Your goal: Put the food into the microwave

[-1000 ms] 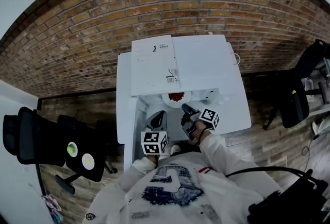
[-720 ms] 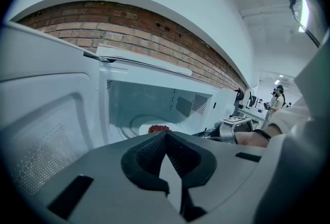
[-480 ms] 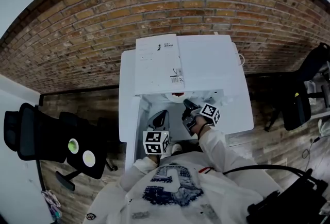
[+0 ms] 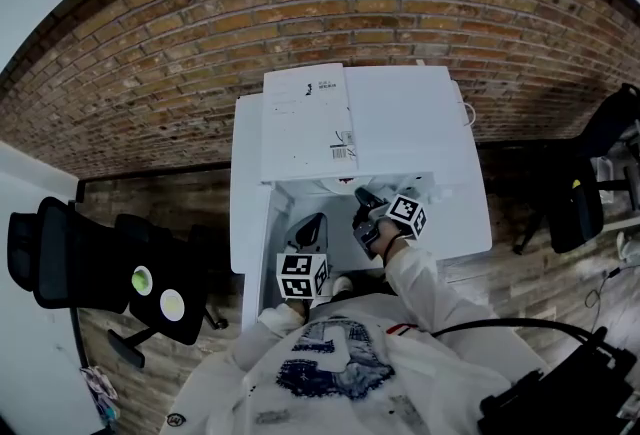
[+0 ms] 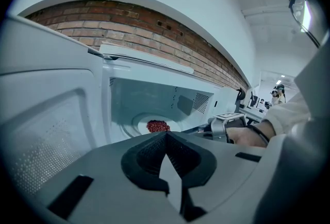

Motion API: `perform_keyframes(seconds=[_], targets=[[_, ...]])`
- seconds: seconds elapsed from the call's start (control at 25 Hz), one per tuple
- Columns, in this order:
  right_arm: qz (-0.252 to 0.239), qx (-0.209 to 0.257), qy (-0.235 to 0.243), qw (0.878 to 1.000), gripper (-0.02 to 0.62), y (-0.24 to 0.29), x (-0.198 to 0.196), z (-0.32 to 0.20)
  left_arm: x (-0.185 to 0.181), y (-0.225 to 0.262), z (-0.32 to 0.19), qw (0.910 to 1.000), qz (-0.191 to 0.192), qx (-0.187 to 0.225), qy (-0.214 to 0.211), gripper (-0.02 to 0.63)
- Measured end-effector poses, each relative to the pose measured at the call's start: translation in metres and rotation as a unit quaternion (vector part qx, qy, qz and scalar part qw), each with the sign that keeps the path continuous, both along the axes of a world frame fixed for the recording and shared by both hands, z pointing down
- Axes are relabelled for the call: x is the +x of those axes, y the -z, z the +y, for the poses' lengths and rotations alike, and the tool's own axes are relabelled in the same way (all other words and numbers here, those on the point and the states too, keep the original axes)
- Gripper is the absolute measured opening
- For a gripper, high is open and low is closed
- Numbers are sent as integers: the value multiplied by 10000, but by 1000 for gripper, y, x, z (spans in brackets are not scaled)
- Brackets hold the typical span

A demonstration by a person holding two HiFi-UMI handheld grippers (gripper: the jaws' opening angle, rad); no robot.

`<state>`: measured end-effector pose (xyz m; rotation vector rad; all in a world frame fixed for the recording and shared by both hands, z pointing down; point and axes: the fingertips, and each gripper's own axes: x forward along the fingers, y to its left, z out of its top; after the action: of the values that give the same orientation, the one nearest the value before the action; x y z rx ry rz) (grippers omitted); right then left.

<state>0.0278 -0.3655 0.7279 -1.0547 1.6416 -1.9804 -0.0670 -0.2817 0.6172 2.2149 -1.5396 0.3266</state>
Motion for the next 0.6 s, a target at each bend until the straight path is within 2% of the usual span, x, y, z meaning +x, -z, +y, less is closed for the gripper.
perform_keyframes(seconds=[0.36,0.6], targets=[[164,197,183,9995,31,12,18,16,5,2,5,10000,-29,37,-27,8],[527,535,411,9963,31,35,30,35,12,9,5,9999,-52,97,-109,8]])
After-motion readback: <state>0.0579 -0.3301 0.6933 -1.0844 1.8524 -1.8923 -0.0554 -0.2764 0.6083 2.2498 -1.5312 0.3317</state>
